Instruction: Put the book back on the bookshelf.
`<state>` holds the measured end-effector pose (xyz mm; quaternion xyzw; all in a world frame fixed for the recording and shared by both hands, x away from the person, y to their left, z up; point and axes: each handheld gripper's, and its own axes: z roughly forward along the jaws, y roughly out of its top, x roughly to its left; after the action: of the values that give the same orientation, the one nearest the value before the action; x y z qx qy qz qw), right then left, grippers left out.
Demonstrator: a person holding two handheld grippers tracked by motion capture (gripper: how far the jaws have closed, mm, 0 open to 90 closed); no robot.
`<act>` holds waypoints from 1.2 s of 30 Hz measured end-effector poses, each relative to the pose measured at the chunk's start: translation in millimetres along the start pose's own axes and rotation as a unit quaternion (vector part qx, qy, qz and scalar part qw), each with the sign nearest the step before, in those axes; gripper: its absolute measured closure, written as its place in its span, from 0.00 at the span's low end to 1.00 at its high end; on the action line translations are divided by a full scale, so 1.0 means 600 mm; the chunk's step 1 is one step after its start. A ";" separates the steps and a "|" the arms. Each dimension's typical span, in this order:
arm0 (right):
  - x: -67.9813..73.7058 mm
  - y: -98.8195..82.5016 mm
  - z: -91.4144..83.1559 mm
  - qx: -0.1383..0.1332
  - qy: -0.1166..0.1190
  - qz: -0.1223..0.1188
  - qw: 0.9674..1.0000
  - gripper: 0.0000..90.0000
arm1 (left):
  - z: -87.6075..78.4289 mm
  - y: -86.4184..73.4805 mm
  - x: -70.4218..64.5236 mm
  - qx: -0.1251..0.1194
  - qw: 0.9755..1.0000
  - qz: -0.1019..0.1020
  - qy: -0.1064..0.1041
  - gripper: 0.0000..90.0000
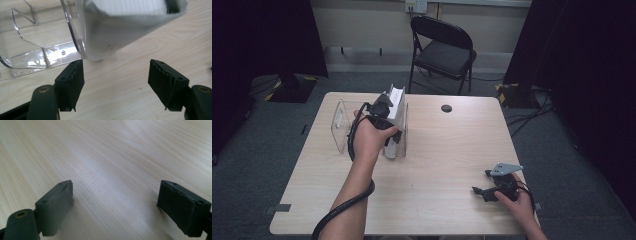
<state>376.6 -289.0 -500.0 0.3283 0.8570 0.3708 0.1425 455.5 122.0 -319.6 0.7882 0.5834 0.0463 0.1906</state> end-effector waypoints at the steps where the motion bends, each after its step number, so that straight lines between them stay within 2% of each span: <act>1: 0.000 0.000 0.000 0.000 0.000 0.000 1.000 0.14 | 0.000 -0.002 0.001 0.000 1.000 0.001 -0.002 0.32; 8: 0.000 0.000 0.000 0.000 0.000 -0.001 1.000 0.14 | 0.000 -0.014 0.002 -0.002 1.000 -0.003 -0.008 0.32; 13: 0.000 0.000 0.000 0.000 0.000 -0.001 1.000 0.14 | 0.001 -0.023 0.002 0.000 1.000 0.009 -0.009 0.32; 16: 0.000 0.000 0.000 0.000 0.000 -0.001 1.000 0.14 | 0.003 -0.029 0.000 -0.002 1.000 0.009 -0.011 0.32; 19: 0.000 0.000 0.000 -0.001 -0.002 0.000 1.000 0.14 | 0.005 -0.034 0.001 0.000 1.000 0.019 -0.013 0.32; 25: 0.000 0.000 0.000 -0.001 -0.001 -0.001 1.000 0.14 | 0.010 -0.048 0.000 0.002 0.999 0.030 -0.023 0.31; 26: 0.000 0.000 0.000 -0.001 -0.001 0.000 1.000 0.14 | 0.010 -0.051 -0.001 0.002 0.999 0.025 -0.023 0.31; 29: 0.000 0.000 0.000 -0.001 -0.001 0.000 1.000 0.14 | 0.009 -0.057 0.002 0.002 0.999 0.035 -0.024 0.31; 31: 0.000 0.000 0.000 -0.001 -0.001 -0.001 1.000 0.14 | 0.007 -0.062 0.004 -0.002 0.999 0.033 -0.026 0.31; 32: 0.000 0.000 0.000 -0.001 -0.001 -0.001 1.000 0.14 | 0.008 -0.063 0.006 0.001 0.999 0.040 -0.029 0.31; 33: 0.000 0.000 0.000 -0.001 -0.002 -0.001 1.000 0.14 | 0.008 -0.065 0.005 -0.001 0.999 0.037 -0.029 0.31; 36: 0.000 0.000 0.000 -0.001 -0.002 -0.001 1.000 0.14 | 0.010 -0.072 0.007 -0.001 0.998 0.045 -0.039 0.31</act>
<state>376.6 -289.0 -500.2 0.3279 0.8566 0.3713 0.1446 419.7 135.1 -341.3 0.8148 0.5391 0.0253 0.2117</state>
